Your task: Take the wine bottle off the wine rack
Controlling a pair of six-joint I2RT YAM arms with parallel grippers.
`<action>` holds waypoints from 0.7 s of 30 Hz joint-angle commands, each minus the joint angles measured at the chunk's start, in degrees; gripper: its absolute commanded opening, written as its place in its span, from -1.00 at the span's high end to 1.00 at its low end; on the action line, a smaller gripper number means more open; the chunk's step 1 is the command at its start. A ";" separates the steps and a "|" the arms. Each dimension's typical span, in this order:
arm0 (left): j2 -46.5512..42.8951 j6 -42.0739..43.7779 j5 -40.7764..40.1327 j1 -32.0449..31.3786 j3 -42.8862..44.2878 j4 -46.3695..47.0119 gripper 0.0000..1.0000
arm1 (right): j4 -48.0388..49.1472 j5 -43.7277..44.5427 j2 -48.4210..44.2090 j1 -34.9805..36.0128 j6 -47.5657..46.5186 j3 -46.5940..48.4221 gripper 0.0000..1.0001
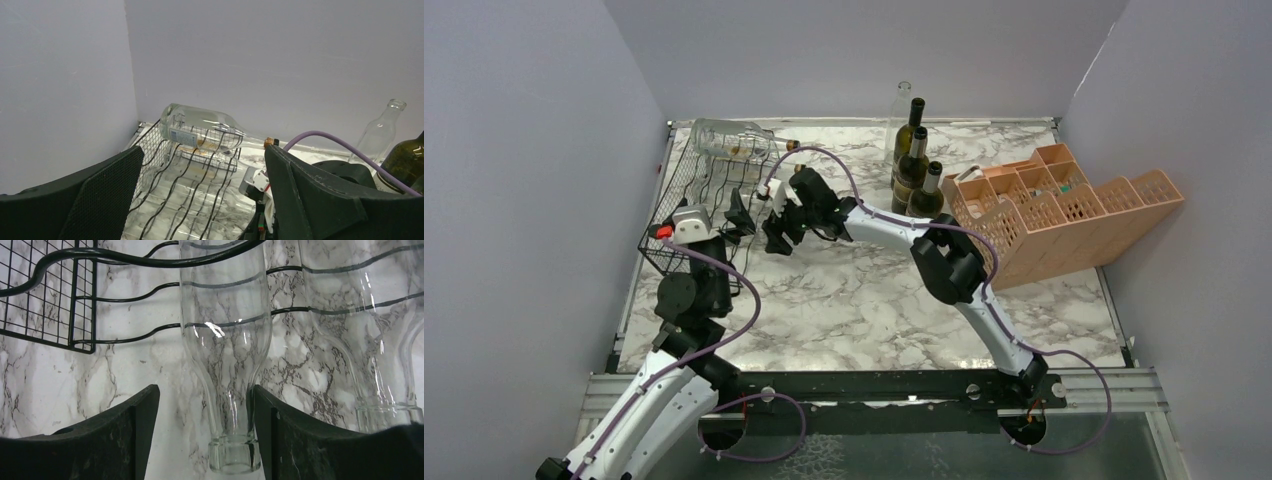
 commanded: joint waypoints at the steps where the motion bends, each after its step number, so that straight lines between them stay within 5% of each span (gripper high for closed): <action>1: 0.62 -1.14 1.06 0.33 -0.85 0.93 -0.94 | -0.17 -3.10 3.64 0.43 0.16 3.21 -0.36; 13: 1.45 -1.62 1.56 0.63 -0.90 0.84 -0.94 | 1.06 -4.12 2.63 0.43 2.81 3.52 0.10; 21: 1.93 -1.66 1.98 0.63 -0.86 0.84 -0.94 | 5.11 -2.54 -6.34 0.37 4.92 -7.60 0.40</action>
